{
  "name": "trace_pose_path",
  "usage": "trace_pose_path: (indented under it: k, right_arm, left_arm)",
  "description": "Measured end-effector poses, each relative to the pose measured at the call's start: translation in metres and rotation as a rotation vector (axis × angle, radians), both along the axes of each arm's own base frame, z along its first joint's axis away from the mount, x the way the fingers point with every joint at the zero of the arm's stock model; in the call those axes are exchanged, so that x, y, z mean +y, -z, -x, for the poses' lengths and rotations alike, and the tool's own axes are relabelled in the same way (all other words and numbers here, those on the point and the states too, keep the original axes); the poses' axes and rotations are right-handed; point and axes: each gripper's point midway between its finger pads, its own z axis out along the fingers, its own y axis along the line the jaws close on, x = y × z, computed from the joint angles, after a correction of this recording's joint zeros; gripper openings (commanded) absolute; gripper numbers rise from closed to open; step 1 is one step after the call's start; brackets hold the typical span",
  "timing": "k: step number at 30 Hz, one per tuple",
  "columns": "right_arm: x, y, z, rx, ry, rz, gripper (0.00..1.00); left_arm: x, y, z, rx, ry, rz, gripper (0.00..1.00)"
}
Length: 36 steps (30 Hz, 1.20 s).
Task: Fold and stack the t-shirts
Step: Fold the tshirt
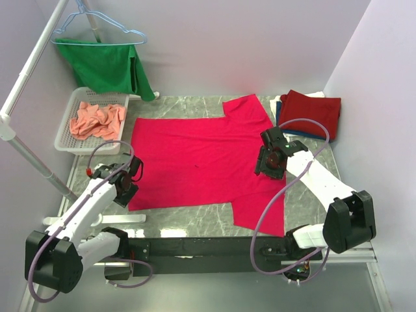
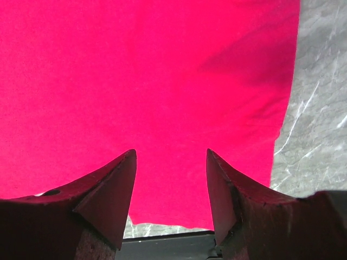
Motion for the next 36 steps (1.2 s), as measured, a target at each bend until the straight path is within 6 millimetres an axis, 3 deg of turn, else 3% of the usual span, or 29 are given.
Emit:
trace_pose_path:
  k: [5,15,23,28,32,33,34,36]
  right_arm:
    - [0.000,0.002,0.000,0.008,-0.005,0.004,0.61]
    - [-0.001,0.013,0.001,0.048,-0.012,0.021,0.60]
    - [-0.001,0.013,0.001,0.050,-0.012,0.024,0.60]
    - [-0.001,0.013,0.001,0.050,-0.011,0.026,0.60]
    - [-0.001,0.013,0.001,0.050,-0.011,0.028,0.59]
    - [-0.002,0.013,0.001,0.049,-0.009,0.030,0.59]
    - [-0.002,0.013,0.001,0.049,-0.009,0.031,0.59]
    - [-0.003,0.013,0.001,0.049,-0.006,0.035,0.59]
  left_arm:
    - [0.009,0.005,0.002,0.010,-0.078,-0.043,0.43]
    - [0.009,0.041,0.022,0.121,-0.088,-0.054,0.43]
    - [-0.002,0.059,0.019,0.128,-0.070,-0.005,0.43]
    - [-0.003,0.060,0.015,0.123,-0.052,0.000,0.41]
    - [-0.005,0.060,0.012,0.116,-0.046,0.003,0.24]
    - [-0.005,0.060,0.011,0.113,-0.045,0.005,0.11]
    - [-0.006,0.060,0.008,0.105,-0.046,0.008,0.04]
    - [-0.008,0.060,0.005,0.092,-0.043,0.014,0.01]
